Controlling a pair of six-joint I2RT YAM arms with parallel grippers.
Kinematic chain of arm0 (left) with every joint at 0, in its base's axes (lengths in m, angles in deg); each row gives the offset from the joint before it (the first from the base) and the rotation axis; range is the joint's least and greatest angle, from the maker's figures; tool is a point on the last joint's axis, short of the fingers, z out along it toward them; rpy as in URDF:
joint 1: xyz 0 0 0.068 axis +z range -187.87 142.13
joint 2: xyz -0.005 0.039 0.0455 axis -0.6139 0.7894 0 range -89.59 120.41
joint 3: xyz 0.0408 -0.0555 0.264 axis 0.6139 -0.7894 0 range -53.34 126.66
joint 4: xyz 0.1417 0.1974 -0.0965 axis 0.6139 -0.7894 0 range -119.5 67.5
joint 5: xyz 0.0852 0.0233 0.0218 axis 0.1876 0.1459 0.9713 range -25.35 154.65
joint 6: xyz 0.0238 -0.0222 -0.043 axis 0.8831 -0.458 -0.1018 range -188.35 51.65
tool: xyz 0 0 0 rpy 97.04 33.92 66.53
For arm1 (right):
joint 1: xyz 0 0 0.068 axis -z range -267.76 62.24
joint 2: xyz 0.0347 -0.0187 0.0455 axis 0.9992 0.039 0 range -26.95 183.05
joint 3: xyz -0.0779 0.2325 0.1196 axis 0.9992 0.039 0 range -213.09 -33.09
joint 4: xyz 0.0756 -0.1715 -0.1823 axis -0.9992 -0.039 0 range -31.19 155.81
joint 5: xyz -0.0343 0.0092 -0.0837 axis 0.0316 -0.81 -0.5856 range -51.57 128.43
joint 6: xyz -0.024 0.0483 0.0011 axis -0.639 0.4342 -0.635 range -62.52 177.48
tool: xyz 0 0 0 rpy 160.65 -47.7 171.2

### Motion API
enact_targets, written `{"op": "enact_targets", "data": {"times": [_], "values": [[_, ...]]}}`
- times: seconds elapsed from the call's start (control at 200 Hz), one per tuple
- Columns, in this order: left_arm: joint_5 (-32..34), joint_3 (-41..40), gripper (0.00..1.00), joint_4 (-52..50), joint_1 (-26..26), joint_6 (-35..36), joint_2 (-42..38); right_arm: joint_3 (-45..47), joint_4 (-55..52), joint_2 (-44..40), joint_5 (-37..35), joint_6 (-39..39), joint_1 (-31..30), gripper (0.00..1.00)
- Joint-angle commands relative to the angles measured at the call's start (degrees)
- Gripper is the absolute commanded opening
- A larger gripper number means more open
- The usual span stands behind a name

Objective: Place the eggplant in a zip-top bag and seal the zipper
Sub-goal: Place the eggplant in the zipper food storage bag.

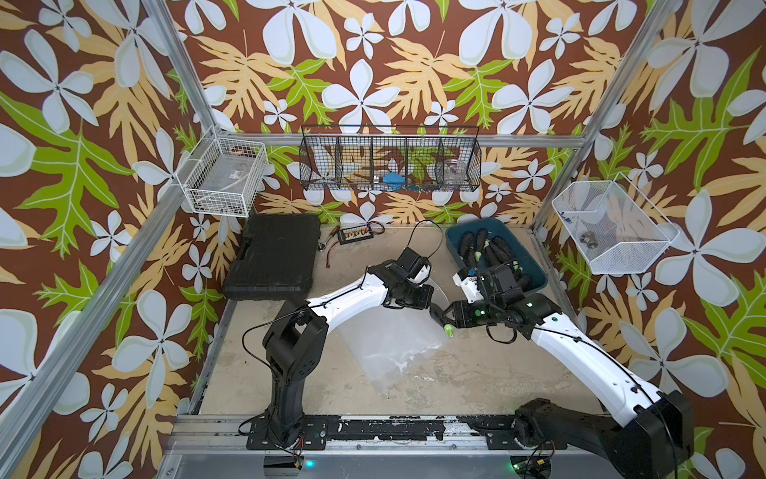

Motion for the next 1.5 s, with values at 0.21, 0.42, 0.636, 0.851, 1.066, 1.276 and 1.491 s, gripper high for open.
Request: {"op": "enact_targets", "data": {"times": [0.21,0.42,0.636,0.851,1.066,1.276,1.491], "values": [[0.81,1.12,0.01,0.39,0.11,-0.17,0.61,5.29,-1.02,-0.59,-2.00,1.90,-2.58,0.48],[0.87,0.50,0.01,0.40,0.11,-0.07,0.42,5.09,2.06,0.59,-3.35,3.90,-2.79,0.27],[1.29,-0.61,0.01,0.35,0.09,0.29,-0.02,3.63,2.72,1.42,-3.84,3.24,-2.80,0.20],[0.27,-0.36,0.01,0.47,-0.31,0.11,-0.37,2.64,5.48,3.39,-4.53,3.77,-3.34,0.18],[-2.61,0.12,0.01,0.76,-0.29,-0.42,-1.58,1.78,9.45,6.75,-3.93,3.66,-3.86,0.18],[-3.55,-1.18,0.01,0.99,-0.25,-0.60,-3.24,-1.15,15.03,11.77,-4.98,4.75,-3.85,0.21],[-3.37,-2.46,0.01,2.00,0.01,-1.56,-4.25,-3.28,17.92,16.72,-3.59,4.00,-3.85,0.34]]}}
